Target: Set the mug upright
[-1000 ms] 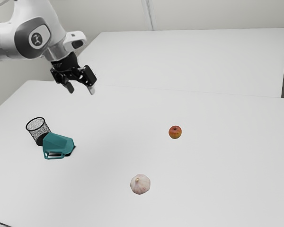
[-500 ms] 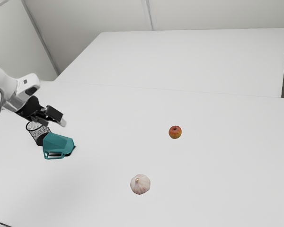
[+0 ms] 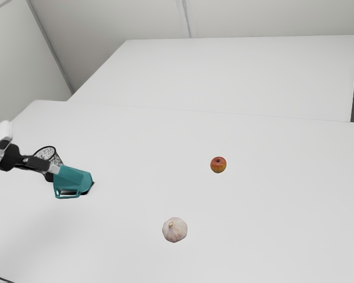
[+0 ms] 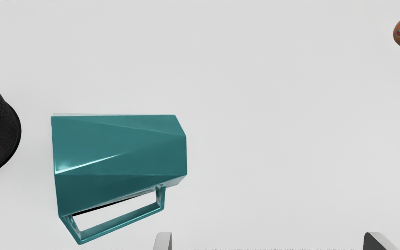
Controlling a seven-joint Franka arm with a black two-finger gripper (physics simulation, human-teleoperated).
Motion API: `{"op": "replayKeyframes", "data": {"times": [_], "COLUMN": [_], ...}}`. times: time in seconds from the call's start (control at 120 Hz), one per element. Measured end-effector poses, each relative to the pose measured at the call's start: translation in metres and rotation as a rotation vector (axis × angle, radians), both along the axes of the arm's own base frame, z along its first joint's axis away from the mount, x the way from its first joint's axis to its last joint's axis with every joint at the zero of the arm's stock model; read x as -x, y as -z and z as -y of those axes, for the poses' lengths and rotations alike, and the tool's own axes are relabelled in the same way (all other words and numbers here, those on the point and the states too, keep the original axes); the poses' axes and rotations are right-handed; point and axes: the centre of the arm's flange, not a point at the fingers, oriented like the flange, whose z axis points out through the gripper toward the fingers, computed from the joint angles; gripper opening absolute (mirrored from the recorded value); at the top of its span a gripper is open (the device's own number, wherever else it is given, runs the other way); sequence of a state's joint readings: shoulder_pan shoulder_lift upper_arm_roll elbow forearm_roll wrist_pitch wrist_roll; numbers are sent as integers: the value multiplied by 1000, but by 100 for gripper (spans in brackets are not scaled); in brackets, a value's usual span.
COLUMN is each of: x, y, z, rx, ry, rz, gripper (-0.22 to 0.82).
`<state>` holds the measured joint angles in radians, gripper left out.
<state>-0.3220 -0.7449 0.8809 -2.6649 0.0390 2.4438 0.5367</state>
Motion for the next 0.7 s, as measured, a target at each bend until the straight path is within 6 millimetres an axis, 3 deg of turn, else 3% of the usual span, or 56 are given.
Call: {"op": "replayKeyframes", "data": {"times": [0.067, 0.35, 0.7], "x": [-1, -26, -16], "y": [9, 41, 83], "z": [-9, -16, -47], "rx": [5, -25, -73], "ry": [24, 146, 177], "rz": [24, 122, 154], "gripper": [60, 60, 60]}}
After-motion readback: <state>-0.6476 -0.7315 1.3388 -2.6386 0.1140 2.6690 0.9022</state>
